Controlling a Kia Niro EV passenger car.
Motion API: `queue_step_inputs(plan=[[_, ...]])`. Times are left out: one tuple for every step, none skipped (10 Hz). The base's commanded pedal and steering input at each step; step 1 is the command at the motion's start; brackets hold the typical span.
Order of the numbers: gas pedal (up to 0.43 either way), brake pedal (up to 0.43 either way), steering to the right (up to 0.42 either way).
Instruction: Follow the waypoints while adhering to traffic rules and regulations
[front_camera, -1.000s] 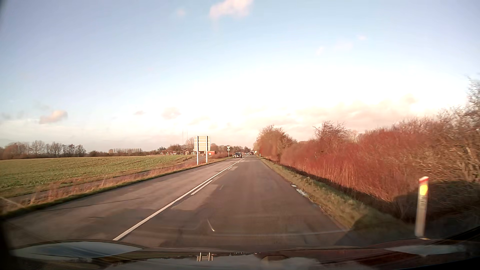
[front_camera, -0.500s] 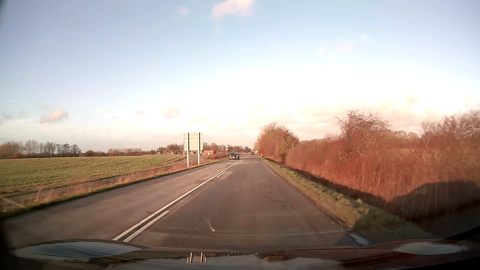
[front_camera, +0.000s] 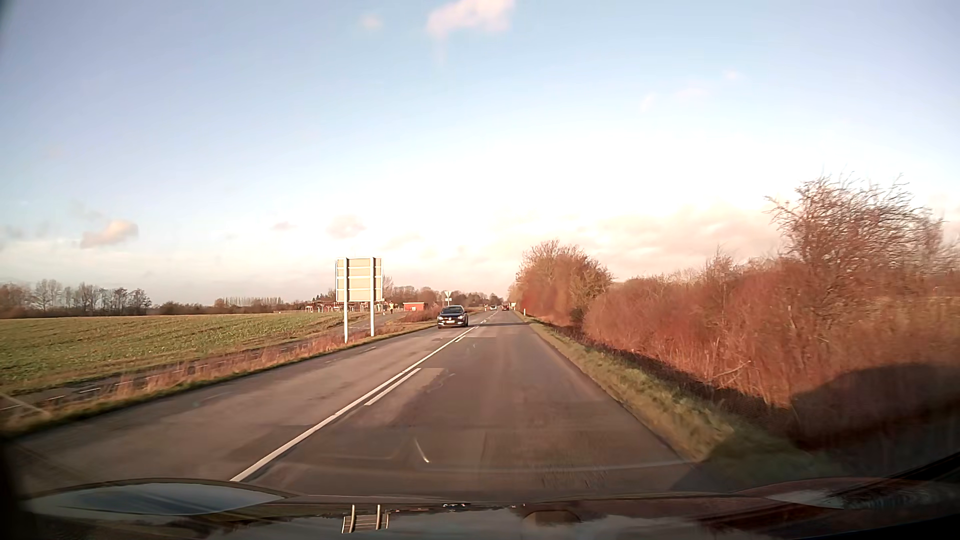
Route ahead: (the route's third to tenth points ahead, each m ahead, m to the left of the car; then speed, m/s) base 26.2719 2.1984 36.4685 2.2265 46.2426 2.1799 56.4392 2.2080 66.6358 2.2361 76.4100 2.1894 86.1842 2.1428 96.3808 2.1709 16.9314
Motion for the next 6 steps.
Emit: queue_step_inputs(plan=[[0.421, 0.0, 0.001], [0.421, 0.0, 0.0], [0.421, 0.0, 0.0], [0.421, 0.0, 0.0], [0.421, 0.0, 0.0], [0.421, 0.0, 0.0]])
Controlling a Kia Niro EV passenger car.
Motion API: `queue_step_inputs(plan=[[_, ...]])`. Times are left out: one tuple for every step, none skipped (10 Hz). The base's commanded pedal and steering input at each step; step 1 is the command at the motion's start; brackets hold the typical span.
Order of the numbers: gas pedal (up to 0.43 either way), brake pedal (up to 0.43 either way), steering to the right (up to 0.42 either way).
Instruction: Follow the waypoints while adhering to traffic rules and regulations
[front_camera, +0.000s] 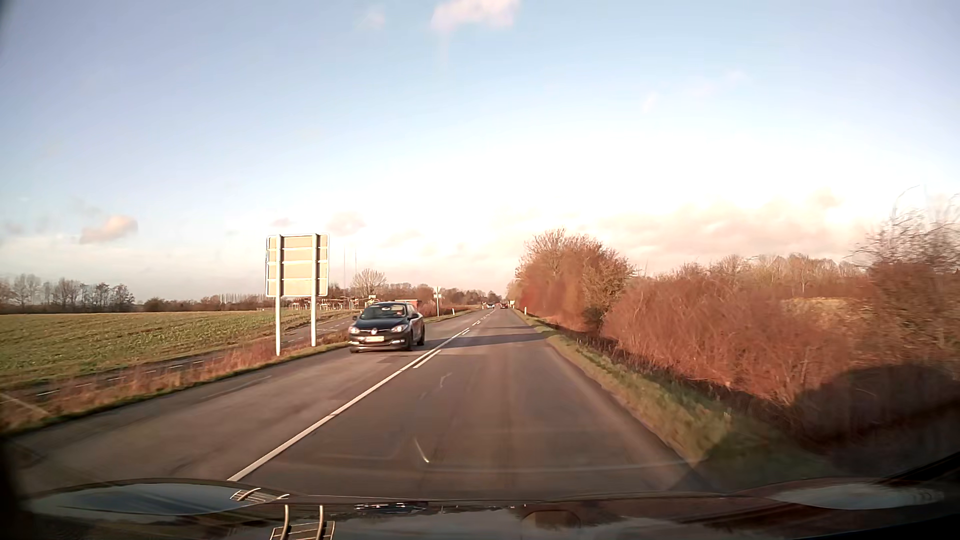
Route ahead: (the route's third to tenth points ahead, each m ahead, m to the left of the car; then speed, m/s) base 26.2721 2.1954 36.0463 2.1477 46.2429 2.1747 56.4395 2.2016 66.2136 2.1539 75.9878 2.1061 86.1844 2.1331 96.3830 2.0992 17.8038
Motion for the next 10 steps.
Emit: queue_step_inputs(plan=[[0.421, 0.0, 0.0], [0.421, 0.0, 0.0], [0.421, 0.0, 0.0], [0.421, 0.0, -0.001], [0.421, 0.0, -0.001], [0.421, 0.0, -0.001], [0.409, 0.0, -0.002], [0.409, 0.0, -0.002], [0.39, 0.0, -0.002], [0.39, 0.0, -0.002]])
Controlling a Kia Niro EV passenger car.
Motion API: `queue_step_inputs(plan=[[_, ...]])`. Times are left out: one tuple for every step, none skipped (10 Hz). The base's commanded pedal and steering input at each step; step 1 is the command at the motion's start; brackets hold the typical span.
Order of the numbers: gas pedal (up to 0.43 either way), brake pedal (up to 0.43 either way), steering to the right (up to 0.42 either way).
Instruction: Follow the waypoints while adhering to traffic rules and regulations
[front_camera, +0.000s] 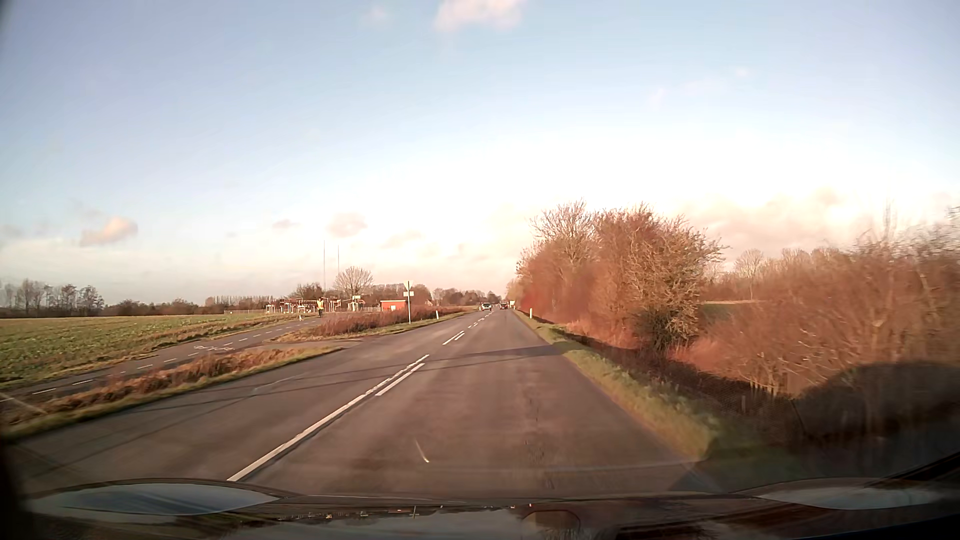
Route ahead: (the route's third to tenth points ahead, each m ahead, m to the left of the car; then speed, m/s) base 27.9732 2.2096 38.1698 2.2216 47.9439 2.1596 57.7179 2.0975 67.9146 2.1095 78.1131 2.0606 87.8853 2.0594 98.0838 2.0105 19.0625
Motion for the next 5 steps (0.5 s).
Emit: queue_step_inputs(plan=[[0.358, 0.0, -0.002], [0.358, 0.0, -0.003], [0.358, 0.0, -0.003], [0.339, 0.0, -0.003], [0.339, 0.0, -0.003]])
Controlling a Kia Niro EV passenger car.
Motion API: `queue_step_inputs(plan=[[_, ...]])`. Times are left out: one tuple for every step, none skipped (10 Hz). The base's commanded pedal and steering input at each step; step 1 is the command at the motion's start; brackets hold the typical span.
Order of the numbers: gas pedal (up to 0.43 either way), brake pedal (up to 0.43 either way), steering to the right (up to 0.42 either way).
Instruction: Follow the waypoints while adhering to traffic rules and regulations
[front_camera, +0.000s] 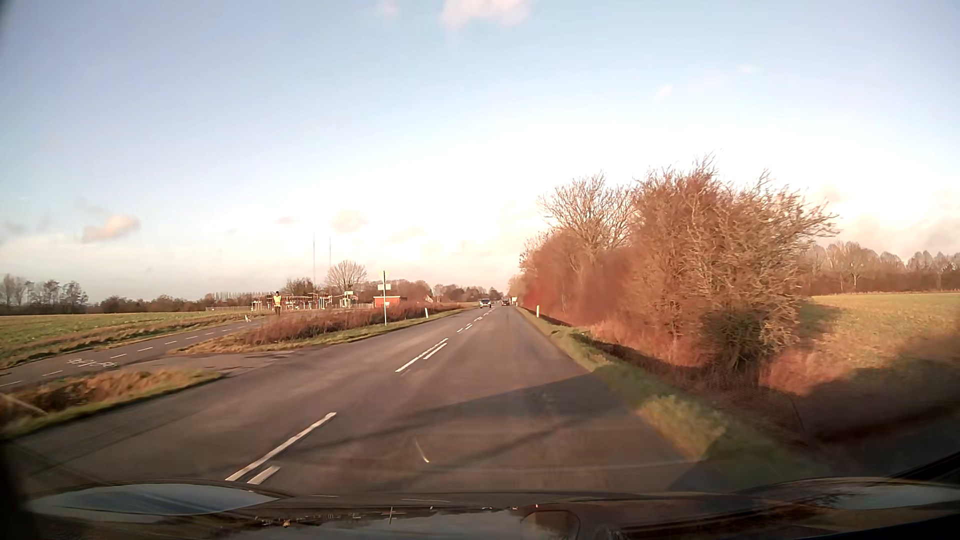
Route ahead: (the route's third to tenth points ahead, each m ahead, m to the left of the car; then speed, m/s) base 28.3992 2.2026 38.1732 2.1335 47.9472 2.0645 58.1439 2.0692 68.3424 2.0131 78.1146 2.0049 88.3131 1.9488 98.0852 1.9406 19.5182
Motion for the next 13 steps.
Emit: queue_step_inputs(plan=[[0.331, 0.0, -0.003], [0.319, 0.0, -0.003], [0.311, 0.0, -0.002], [0.299, 0.0, -0.001], [0.299, 0.0, 0.002], [0.299, 0.0, 0.003], [0.299, 0.0, 0.003], [0.28, 0.0, 0.003], [0.26, 0.0, 0.003], [0.26, 0.0, 0.002], [0.28, 0.0, 0.002], [0.311, 0.0, 0.001], [0.311, 0.0, 0.001]])
